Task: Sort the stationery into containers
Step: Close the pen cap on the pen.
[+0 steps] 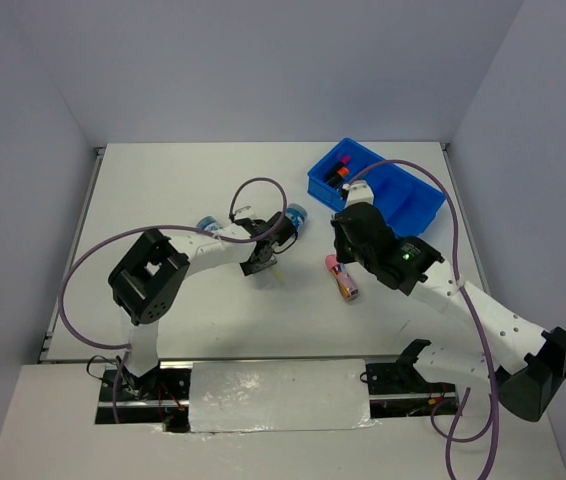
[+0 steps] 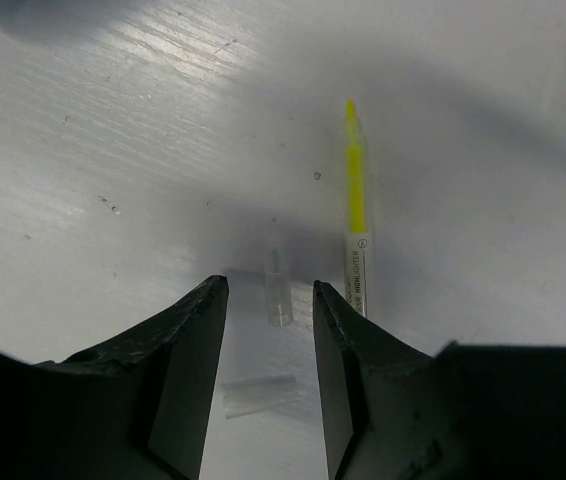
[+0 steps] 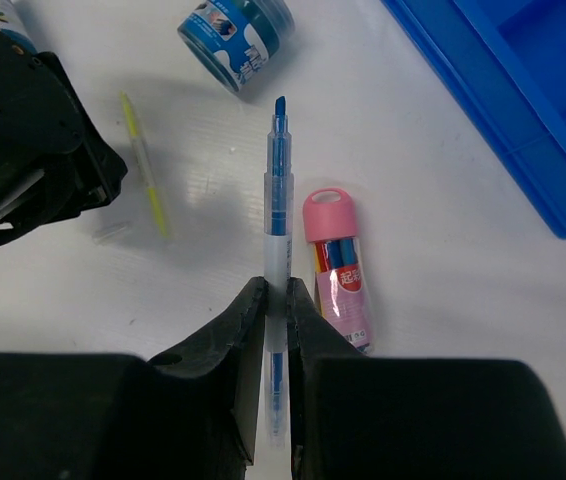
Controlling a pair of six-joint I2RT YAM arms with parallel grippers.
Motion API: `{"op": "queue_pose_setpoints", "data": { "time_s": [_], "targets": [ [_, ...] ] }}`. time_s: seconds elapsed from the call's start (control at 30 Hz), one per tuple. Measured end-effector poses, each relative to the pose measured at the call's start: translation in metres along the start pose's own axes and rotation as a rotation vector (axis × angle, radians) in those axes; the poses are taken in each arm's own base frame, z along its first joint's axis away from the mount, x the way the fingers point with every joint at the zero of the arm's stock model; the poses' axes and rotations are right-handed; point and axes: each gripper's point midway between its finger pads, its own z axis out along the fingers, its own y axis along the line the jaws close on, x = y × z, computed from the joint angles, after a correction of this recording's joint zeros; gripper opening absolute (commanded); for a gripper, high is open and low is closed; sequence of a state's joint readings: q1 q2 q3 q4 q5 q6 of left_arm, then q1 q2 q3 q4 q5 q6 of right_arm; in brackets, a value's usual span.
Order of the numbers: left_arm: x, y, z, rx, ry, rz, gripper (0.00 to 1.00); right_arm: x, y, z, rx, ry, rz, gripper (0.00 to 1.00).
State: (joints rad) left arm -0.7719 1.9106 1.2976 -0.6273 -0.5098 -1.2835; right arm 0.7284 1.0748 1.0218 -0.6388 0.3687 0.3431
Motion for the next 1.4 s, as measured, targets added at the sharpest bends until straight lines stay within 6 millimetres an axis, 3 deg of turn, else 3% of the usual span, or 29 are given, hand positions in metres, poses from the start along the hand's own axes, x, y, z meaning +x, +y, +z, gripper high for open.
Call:
{"op": "queue_pose_setpoints", "data": {
  "time_s": [0.23, 0.57, 0.77, 0.87, 1.0, 1.13, 1.23, 1.4],
  "targets": [
    [0.001, 0.0, 0.007, -0.006, 0.012, -0.009, 0.39, -0.001, 0.003, -0.003, -0.021, -0.006, 0.004, 0.0],
    [0.001, 0.0, 0.008, 0.037, 0.008, -0.028, 0.0, -0.004, 0.007, -0.008, -0.054, -0.017, 0.012, 0.0],
    [0.007, 0.018, -0.009, 0.083, 0.032, -0.025, 0.0, 0.0, 0.019, -0.014, -0.153, -0.041, 0.019, 0.0],
    [-0.009, 0.021, -0.041, 0.163, -0.007, -0.03, 0.0, 0.01, 0.035, -0.013, -0.261, -0.051, 0.027, 0.0],
    [-0.055, 0.008, -0.114, 0.435, -0.162, -0.058, 0.0, 0.024, 0.055, -0.004, -0.331, -0.036, 0.069, 0.0],
    [-0.094, 0.016, -0.195, 0.754, -0.357, -0.101, 0.0, 0.047, 0.097, -0.006, -0.5, -0.029, 0.111, 0.0],
    [-0.105, 0.025, -0.24, 0.959, -0.469, -0.108, 0.0, 0.057, 0.132, -0.021, -0.637, -0.038, 0.129, 0.0],
    [-0.108, 0.033, -0.295, 1.205, -0.566, -0.081, 0.0, 0.044, 0.187, -0.069, -0.832, -0.155, 0.127, 0.0]
  ]
}}
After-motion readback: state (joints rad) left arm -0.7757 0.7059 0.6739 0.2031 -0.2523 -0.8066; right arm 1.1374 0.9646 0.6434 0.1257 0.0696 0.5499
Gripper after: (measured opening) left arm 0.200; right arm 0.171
